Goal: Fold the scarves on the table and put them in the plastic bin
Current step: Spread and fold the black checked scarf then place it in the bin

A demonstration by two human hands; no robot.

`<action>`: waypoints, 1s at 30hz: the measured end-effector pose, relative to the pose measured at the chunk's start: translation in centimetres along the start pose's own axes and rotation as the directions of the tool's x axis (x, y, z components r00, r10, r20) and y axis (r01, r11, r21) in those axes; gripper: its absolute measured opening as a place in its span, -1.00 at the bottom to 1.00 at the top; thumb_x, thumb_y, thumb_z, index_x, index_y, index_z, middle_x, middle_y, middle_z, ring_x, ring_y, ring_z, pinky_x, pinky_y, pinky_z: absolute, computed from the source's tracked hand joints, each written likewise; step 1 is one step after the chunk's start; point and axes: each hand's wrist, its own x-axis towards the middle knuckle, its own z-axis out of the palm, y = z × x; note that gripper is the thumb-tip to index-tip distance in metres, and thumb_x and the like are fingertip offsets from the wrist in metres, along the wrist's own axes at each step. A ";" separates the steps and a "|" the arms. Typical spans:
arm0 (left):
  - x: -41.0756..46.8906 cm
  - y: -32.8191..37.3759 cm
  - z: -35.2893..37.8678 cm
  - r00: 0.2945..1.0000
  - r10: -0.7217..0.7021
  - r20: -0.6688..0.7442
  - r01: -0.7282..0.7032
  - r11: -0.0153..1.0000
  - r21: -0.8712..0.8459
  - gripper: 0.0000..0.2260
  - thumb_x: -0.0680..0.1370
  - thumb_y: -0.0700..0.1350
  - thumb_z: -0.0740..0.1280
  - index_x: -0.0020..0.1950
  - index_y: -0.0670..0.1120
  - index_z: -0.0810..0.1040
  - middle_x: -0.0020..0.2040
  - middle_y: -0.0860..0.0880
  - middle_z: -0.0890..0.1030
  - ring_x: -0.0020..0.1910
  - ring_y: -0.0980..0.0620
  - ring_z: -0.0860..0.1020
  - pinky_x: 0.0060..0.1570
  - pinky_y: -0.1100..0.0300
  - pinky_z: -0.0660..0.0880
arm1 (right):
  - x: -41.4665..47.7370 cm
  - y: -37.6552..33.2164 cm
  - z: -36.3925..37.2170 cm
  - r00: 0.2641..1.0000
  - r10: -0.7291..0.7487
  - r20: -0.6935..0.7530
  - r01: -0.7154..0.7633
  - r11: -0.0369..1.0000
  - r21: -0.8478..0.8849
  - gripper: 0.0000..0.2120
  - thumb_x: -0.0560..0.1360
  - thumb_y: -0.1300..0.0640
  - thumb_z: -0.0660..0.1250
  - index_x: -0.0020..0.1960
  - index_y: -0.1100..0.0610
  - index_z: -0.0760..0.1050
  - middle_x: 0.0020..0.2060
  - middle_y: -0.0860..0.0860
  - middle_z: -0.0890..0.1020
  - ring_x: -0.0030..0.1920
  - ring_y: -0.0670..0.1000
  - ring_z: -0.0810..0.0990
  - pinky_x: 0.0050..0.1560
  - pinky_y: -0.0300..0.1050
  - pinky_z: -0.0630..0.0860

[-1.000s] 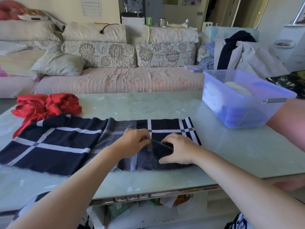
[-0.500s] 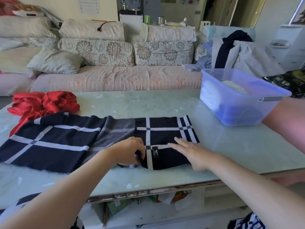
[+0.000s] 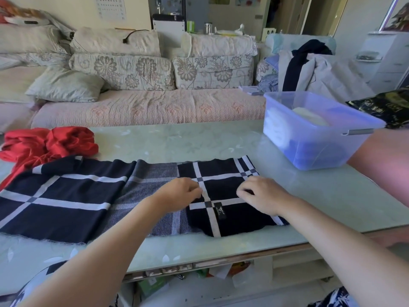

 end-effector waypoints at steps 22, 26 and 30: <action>11.6 -3.8 2.9 0.999 0.007 -0.035 0.002 0.973 0.233 -0.49 0.66 0.19 0.02 0.60 0.11 0.06 0.61 0.07 0.05 0.58 0.06 -0.08 0.54 -0.06 -0.19 | 13.9 8.2 2.9 0.786 0.539 -0.304 -0.558 0.829 0.027 -0.90 0.66 0.19 0.09 0.05 0.20 0.34 -0.05 0.17 0.60 -0.03 0.22 0.59 -0.18 -0.02 0.37; 11.4 -4.5 3.5 0.998 -0.062 -0.021 0.065 0.962 0.266 -0.42 0.63 0.28 -0.02 0.61 0.13 -0.04 0.61 0.09 -0.06 0.58 0.07 -0.17 0.52 -0.15 -0.23 | 13.1 10.2 2.9 0.784 0.521 -0.338 -0.572 0.817 -0.069 -0.95 0.63 0.25 0.13 -0.01 0.18 0.28 -0.06 0.17 0.61 -0.18 0.18 0.52 -0.31 -0.06 0.33; 10.5 -5.4 2.4 0.999 -0.022 -0.048 0.028 0.992 0.123 -0.46 0.66 0.19 0.04 0.61 0.11 -0.01 0.61 0.06 0.01 0.58 0.08 -0.09 0.55 -0.02 -0.16 | 13.3 7.9 2.2 0.838 0.412 -0.358 -0.527 0.781 -0.335 -0.74 0.55 0.20 0.27 0.22 0.15 0.35 0.12 0.12 0.50 0.07 0.15 0.56 -0.12 -0.04 0.42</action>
